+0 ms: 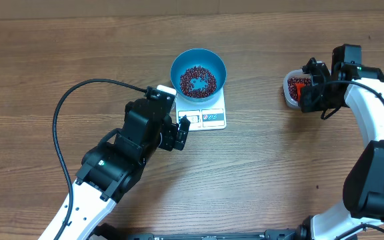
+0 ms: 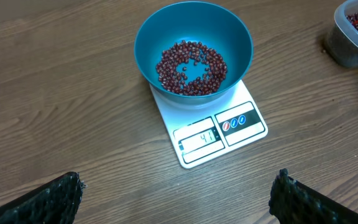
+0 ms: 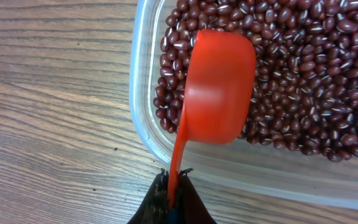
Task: Scoop item into bowl and weigh 150g on scale
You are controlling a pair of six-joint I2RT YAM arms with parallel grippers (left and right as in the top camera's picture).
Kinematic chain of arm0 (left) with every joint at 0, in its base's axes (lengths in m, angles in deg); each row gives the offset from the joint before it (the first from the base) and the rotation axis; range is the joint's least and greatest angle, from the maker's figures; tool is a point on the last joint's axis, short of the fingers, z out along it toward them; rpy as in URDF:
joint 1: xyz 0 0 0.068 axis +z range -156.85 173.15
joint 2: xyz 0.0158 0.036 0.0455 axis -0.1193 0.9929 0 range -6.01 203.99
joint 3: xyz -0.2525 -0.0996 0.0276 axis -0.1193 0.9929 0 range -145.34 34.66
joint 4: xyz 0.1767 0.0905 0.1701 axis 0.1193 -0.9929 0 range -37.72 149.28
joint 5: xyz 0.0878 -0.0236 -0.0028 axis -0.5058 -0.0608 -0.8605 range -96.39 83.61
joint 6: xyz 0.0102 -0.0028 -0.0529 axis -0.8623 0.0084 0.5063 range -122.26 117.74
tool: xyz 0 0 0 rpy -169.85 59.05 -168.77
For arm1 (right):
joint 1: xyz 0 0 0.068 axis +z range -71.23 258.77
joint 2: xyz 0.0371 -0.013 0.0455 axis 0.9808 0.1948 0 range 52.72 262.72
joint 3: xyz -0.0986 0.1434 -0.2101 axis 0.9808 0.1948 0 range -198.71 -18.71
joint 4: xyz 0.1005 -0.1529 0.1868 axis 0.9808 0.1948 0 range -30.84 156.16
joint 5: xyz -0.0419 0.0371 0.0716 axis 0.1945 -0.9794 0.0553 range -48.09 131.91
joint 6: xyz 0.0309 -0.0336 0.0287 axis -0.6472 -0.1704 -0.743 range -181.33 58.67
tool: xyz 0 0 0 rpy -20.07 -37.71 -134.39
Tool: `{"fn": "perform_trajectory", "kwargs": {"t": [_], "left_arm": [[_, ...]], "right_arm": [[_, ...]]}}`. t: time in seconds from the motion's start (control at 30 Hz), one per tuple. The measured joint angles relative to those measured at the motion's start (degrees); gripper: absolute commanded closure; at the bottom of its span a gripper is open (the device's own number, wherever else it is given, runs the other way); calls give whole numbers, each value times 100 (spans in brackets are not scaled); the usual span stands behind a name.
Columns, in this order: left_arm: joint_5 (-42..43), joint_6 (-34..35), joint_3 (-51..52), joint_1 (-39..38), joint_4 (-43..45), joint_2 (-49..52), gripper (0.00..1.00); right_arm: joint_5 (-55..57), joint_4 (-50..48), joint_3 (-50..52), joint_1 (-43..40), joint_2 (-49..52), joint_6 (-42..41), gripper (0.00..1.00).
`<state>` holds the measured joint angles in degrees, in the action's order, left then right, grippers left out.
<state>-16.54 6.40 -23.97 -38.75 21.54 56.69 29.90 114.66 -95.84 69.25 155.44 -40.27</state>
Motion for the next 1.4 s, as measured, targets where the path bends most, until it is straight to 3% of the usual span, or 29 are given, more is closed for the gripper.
{"fn": "perform_trajectory", "kwargs": {"t": [0.5, 1.4], "left_arm": [[0, 0, 0, 0, 0, 0, 0], [0, 0, 0, 0, 0, 0, 1]], "right_arm": [[-592, -33, 0, -131, 214, -4, 96], [-2459, -63, 0, -1305, 365, -4, 96]]}}
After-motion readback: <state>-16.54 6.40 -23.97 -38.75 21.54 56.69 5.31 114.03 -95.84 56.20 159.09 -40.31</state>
